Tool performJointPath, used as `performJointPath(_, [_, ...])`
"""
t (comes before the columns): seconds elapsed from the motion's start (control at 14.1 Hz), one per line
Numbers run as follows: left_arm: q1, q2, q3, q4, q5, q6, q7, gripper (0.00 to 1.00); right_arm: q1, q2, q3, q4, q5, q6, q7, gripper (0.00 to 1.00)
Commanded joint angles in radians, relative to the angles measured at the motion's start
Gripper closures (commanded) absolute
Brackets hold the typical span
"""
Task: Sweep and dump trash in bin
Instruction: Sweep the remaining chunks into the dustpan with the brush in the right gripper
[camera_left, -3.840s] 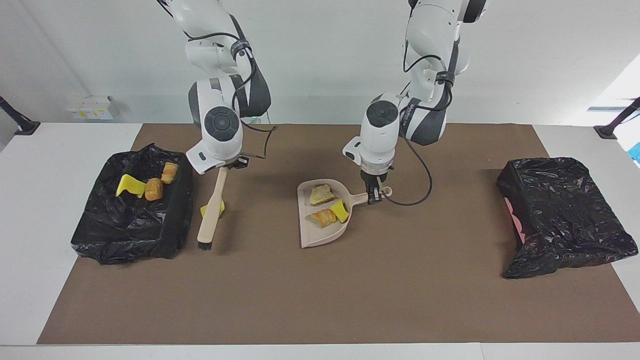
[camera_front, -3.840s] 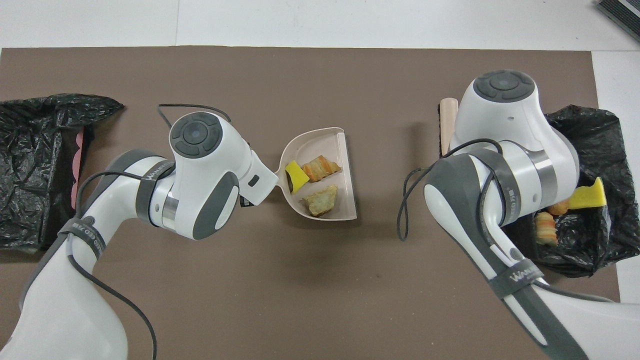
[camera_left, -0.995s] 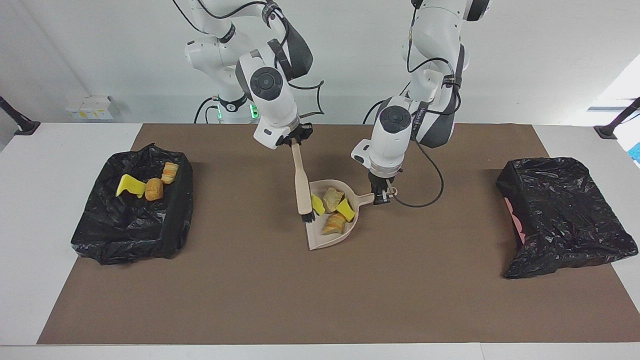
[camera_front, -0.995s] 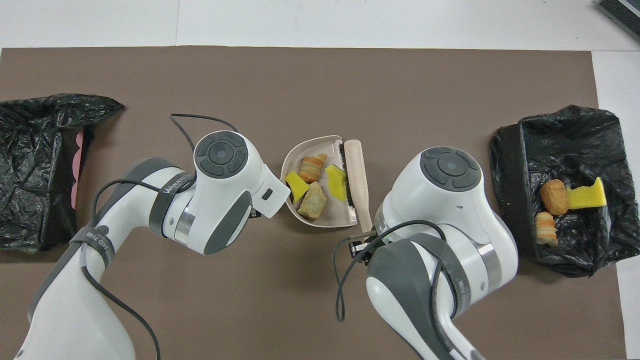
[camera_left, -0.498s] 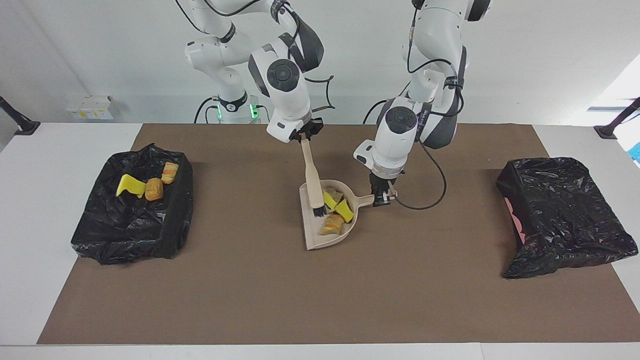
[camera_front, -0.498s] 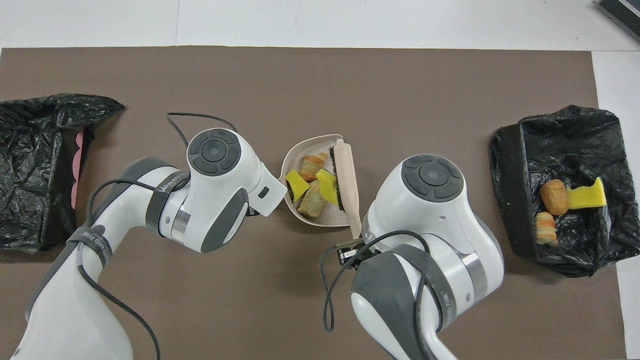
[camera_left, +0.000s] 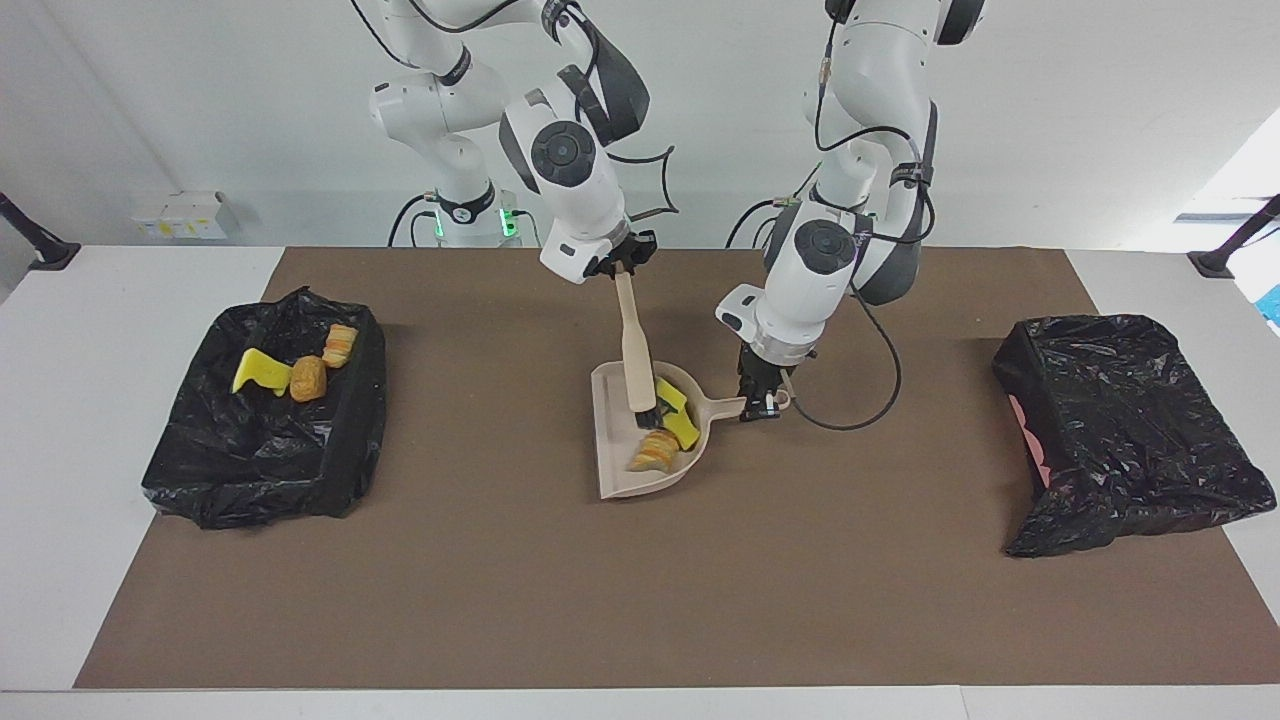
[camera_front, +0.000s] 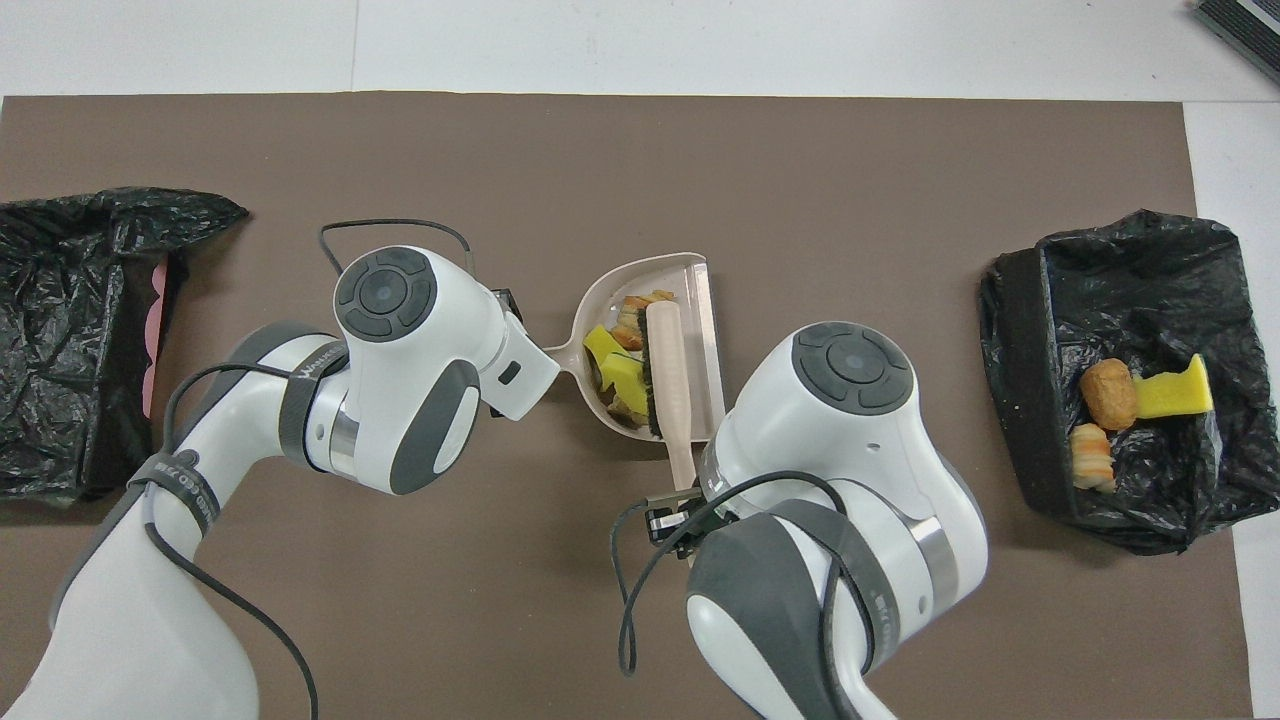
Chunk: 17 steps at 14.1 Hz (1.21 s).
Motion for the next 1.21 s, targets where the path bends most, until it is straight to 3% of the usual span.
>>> performJointPath(0.0, [0.017,-0.013,-0.006,-0.023,-0.039,0.03,0.039,1.0,-0.021,-0.017,0.002,-0.04,0.052,0.053,0.0,1.0])
performJointPath(0.14, [0.033,-0.011,-0.006,-0.023,-0.08,0.03,0.066,1.0,-0.06,-0.004,0.002,-0.032,0.03,0.064,-0.003,1.0])
performJointPath(0.71, [0.048,-0.011,-0.006,-0.023,-0.086,0.029,0.097,1.0,-0.047,-0.007,0.007,-0.017,-0.248,0.076,0.095,1.0])
performJointPath(0.92, [0.065,-0.01,-0.006,-0.023,-0.088,0.027,0.12,1.0,-0.053,-0.02,0.007,0.017,-0.253,0.003,0.1,1.0])
performJointPath(1.14, [0.114,0.002,-0.006,-0.003,-0.096,0.015,0.201,1.0,-0.056,-0.056,0.007,-0.034,-0.219,-0.014,0.108,1.0])
